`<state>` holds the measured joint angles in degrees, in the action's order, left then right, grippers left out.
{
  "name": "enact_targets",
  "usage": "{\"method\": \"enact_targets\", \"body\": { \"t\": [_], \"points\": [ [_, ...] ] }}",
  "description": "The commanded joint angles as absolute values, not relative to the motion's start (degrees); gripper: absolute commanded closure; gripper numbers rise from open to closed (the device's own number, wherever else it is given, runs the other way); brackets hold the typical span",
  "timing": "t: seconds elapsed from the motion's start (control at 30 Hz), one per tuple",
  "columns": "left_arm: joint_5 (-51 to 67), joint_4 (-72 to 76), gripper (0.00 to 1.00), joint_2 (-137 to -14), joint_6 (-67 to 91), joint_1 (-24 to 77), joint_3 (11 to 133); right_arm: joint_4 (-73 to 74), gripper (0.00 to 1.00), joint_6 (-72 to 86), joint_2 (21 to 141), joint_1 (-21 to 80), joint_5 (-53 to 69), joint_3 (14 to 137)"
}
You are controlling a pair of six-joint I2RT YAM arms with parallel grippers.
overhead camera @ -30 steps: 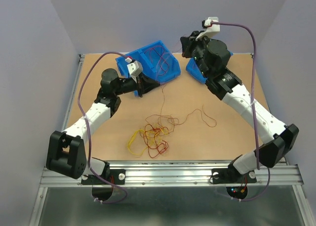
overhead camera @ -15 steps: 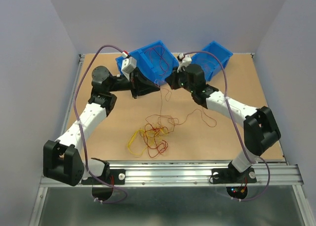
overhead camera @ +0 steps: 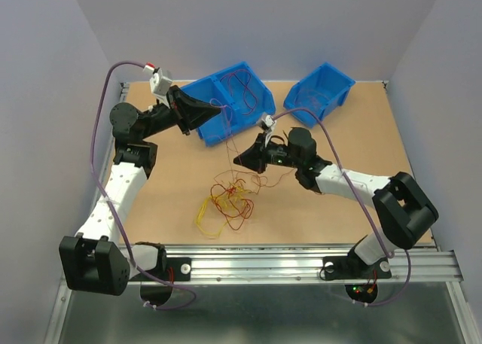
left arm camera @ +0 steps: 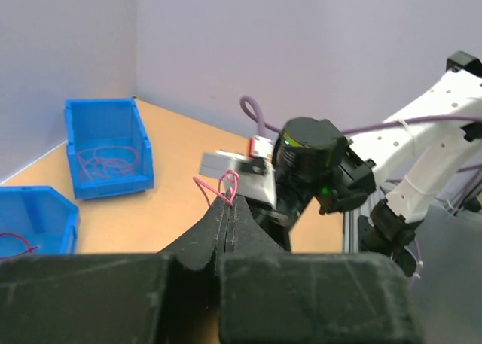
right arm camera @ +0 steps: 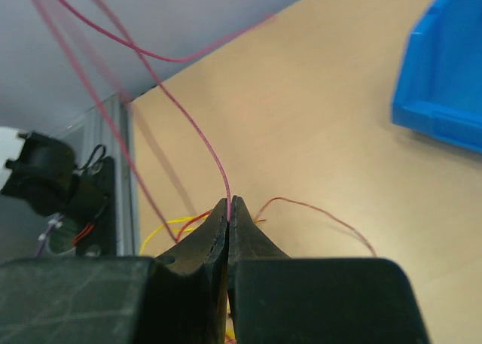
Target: Untangle the cables
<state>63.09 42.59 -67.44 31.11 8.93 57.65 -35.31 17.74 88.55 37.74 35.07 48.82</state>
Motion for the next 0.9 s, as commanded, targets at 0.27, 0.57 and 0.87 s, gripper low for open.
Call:
{"method": "enact_targets", "body": {
  "t": [0.27, 0.57, 0.87],
  "points": [
    [63.63, 50.01, 1.0, -68.82, 37.62, 4.83, 60.29, -39.55, 0.99, 13.71, 93.5, 41.92, 33.5, 54.48],
    [64.25, 50.1, 1.0, -64.08, 36.3, 4.83, 59.24, -39.64, 0.99, 10.28, 100.72, 42.01, 21.98, 59.67],
    [65.04, 48.87, 1.0, -64.07, 37.09, 4.83, 61.34, -39.9, 0.99, 10.81, 104.24, 42.01, 22.94, 61.35]
  ]
}}
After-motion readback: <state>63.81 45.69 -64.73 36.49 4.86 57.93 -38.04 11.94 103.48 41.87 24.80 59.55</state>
